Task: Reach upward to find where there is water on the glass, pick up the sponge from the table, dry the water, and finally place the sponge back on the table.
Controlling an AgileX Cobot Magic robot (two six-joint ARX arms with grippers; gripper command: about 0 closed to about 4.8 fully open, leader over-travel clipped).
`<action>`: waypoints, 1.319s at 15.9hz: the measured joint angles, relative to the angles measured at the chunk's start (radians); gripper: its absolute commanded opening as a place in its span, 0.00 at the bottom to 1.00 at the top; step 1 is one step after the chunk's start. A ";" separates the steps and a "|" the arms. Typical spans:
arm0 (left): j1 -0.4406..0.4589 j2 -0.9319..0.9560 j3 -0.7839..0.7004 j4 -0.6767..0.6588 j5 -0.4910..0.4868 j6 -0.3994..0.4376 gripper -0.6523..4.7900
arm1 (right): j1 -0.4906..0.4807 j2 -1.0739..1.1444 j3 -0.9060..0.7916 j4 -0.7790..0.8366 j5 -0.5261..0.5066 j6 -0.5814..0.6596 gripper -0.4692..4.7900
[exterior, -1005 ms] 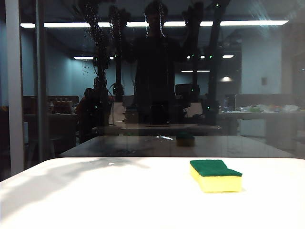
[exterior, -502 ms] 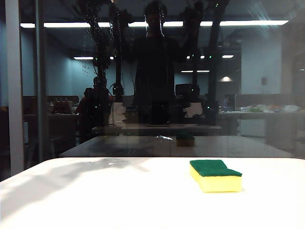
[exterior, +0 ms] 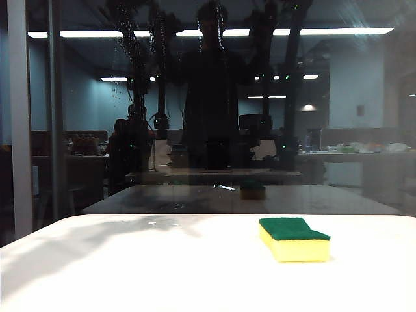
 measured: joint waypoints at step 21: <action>0.000 0.000 0.000 -0.034 -0.553 0.001 0.11 | 0.000 -0.001 -0.001 0.000 0.565 -0.005 0.08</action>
